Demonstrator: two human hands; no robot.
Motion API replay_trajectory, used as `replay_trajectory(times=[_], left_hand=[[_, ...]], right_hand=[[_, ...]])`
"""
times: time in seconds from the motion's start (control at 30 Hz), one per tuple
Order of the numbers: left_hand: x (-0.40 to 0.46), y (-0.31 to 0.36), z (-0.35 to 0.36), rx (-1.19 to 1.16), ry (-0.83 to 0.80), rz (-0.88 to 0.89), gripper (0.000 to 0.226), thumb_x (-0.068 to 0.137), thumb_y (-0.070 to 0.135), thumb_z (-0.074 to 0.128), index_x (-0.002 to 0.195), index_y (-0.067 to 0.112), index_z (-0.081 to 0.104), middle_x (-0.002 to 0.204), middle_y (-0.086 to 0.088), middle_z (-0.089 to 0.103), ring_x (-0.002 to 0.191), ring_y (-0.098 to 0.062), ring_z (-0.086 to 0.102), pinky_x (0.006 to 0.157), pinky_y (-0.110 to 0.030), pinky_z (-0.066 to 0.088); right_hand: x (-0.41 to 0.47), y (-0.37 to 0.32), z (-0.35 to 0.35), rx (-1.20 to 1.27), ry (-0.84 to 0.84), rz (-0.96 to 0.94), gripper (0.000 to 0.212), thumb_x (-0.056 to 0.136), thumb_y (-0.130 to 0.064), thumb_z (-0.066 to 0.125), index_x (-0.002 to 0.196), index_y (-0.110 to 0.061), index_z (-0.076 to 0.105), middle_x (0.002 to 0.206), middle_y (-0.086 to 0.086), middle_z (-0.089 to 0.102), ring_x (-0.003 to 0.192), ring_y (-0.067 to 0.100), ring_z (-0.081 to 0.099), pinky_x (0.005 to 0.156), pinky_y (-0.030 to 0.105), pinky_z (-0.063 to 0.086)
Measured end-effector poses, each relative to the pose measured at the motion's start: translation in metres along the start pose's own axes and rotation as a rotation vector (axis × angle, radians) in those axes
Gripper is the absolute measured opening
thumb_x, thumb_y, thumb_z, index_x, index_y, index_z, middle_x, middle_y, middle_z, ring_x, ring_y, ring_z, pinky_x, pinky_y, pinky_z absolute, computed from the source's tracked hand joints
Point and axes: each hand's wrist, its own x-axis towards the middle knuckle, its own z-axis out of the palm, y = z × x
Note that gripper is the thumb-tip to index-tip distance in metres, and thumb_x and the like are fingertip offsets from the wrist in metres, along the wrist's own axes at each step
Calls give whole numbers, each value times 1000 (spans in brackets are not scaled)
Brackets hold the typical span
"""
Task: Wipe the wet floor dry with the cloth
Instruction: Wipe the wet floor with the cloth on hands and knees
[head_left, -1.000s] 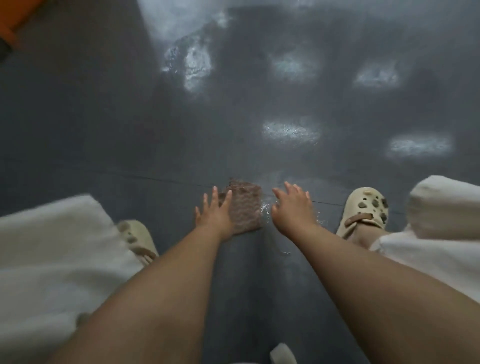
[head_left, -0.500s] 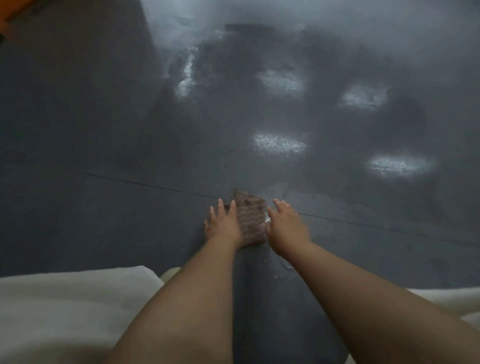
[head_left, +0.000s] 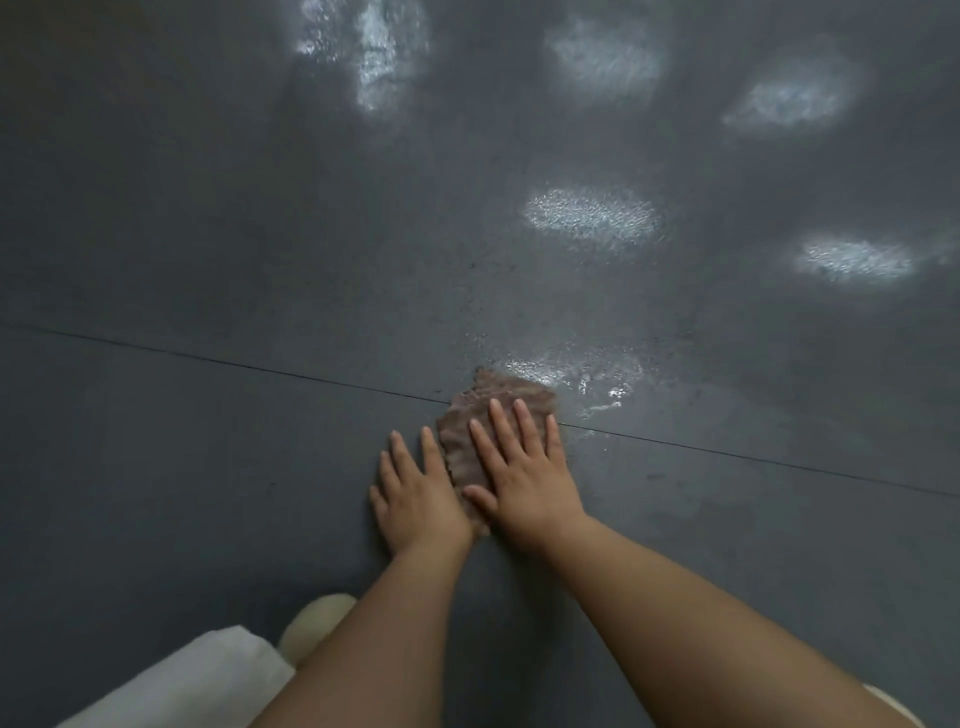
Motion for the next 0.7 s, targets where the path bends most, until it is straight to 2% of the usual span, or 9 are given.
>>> replay_trajectory(times=[0.03, 0.1, 0.17, 0.23, 0.33, 0.4, 0.53, 0.6, 0.7], left_hand=[[1, 0, 3, 23, 3, -4, 120, 71, 54, 74, 150, 23, -11, 157, -9, -16, 146, -26, -5, 117, -40, 9], [3, 0, 6, 56, 11, -4, 128, 65, 58, 75, 150, 22, -13, 157, -8, -18, 146, -25, -6, 117, -38, 8], [3, 1, 6, 58, 18, -5, 130, 63, 59, 76, 150, 23, -14, 157, -7, -17, 146, -25, -6, 117, -37, 9], [4, 2, 7, 29, 26, -16, 130, 62, 56, 78, 150, 23, -12, 158, -6, -17, 146, -25, -5, 117, -35, 10], [5, 2, 9, -17, 34, -20, 131, 61, 53, 80, 150, 24, -11, 157, -4, -17, 146, -25, -7, 117, -33, 8], [6, 2, 8, -27, 31, -21, 130, 61, 51, 81, 150, 24, -11, 158, -4, -17, 146, -25, -7, 118, -32, 7], [6, 2, 5, -32, 34, -36, 129, 59, 49, 83, 151, 19, -3, 159, -5, -12, 146, -24, -5, 117, -32, 4], [5, 2, 6, -15, 45, -38, 129, 58, 50, 83, 150, 18, -1, 159, -5, -10, 146, -24, -3, 117, -33, 4], [4, 4, 5, -3, 58, -56, 131, 56, 52, 83, 150, 19, -3, 159, -5, -10, 146, -24, -2, 117, -35, 5]], right_hand=[[8, 6, -1, 6, -7, -6, 69, 82, -59, 30, 133, -20, 54, 145, 10, 43, 134, 34, 39, 106, 55, 19], [30, 20, -9, 3, 4, -32, 68, 82, -58, 28, 136, -22, 51, 145, 10, 44, 134, 36, 39, 109, 55, 22], [56, 35, -22, -39, 55, -35, 68, 88, -59, 19, 147, -27, 29, 157, 9, 20, 144, 36, 14, 114, 53, 7], [84, 48, -35, -18, 65, 88, 64, 95, -59, 18, 151, -32, 3, 159, 5, -8, 145, 32, -12, 113, 50, -10], [112, 40, -47, 84, 70, 277, 65, 96, -57, 23, 150, -36, -7, 157, 4, -20, 142, 33, -23, 110, 53, -16], [112, 17, -46, 121, 72, 243, 64, 95, -59, 24, 149, -39, -4, 157, 6, -20, 141, 36, -23, 109, 56, -18], [80, -24, -27, 51, 83, -85, 58, 93, -58, 14, 149, -41, 12, 160, 5, -4, 144, 36, -13, 109, 55, -17], [71, -17, -19, 40, 85, -158, 62, 88, -55, 11, 145, -40, 28, 158, 6, 14, 145, 38, 5, 112, 55, -6], [64, 17, -21, 41, 146, -113, 57, 85, -52, 25, 134, -37, 50, 148, 7, 41, 136, 40, 33, 110, 57, 18]])
